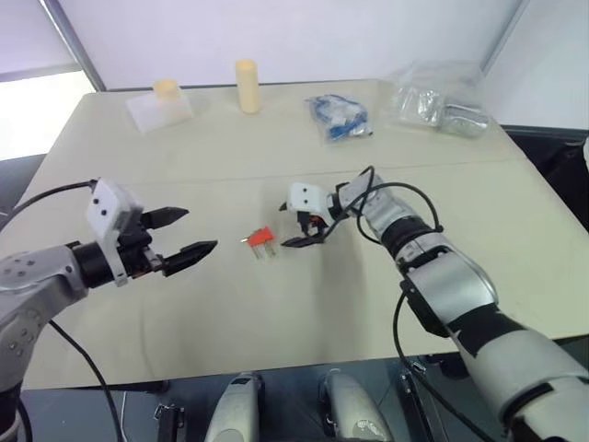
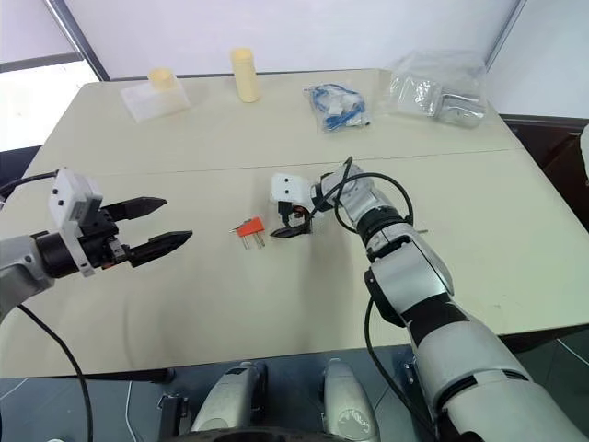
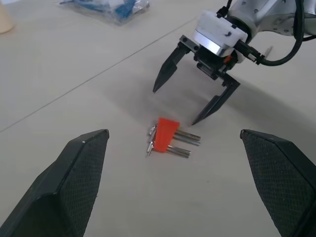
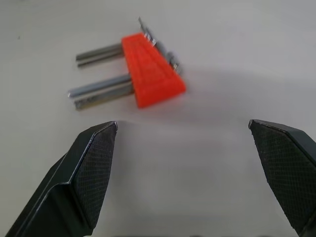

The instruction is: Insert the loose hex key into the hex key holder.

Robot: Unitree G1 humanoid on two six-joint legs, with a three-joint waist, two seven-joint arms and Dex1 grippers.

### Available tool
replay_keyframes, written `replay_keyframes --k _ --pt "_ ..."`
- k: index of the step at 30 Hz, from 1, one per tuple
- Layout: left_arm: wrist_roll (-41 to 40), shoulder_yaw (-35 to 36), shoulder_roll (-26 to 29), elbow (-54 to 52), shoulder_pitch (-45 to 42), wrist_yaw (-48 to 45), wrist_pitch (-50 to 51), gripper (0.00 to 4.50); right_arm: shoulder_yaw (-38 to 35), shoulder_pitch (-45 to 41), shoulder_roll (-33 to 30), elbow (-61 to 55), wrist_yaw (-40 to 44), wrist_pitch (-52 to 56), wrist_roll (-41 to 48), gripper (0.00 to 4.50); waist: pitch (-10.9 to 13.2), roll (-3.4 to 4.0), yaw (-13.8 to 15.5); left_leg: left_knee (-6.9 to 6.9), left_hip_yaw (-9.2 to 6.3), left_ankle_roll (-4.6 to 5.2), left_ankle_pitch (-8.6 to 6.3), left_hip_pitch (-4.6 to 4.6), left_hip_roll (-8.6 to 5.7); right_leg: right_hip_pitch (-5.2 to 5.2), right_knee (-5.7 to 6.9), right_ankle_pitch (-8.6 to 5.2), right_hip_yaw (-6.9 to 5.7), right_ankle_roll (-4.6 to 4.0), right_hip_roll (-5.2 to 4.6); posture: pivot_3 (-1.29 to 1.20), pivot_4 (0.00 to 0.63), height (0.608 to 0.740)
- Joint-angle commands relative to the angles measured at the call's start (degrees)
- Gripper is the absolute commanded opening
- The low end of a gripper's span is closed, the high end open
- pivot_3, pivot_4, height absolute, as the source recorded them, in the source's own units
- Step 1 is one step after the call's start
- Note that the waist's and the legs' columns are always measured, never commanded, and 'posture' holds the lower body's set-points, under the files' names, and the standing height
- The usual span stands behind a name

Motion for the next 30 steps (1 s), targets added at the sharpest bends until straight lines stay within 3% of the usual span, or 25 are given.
replay_keyframes --k 1,21,30 --pt "-1.3 2.1 0.1 -2.2 0.2 0.9 0.3 4.50 -1.7 -1.9 0.7 0.6 -1.1 0.0 -0.4 4.43 0.0 0.00 0.1 0.00 0.01 0.00 0.00 0.00 -0.01 0.00 0.00 0.00 0.00 0.00 0.00 0.00 0.150 0.740" --pt "-2.9 3.0 0.6 -3.2 1.2 2.9 0.9 4.50 -4.0 -0.4 5.5 0.9 -0.8 1.2 -1.7 4.43 0.0 0.00 -0.2 -0.02 0.00 -0.01 0.00 0.02 -0.02 0.01 0.00 0.00 0.00 0.00 0.00 0.00 0.150 0.740" --pt "-2.2 2.3 0.3 -2.4 1.3 2.2 0.2 4.50 -4.0 0.9 4.7 1.1 -1.5 1.4 -2.9 4.43 0.0 0.00 0.0 -0.01 0.01 -0.01 0.00 0.02 -0.02 0.01 0.00 0.00 0.00 0.00 -0.01 0.00 0.150 0.740"
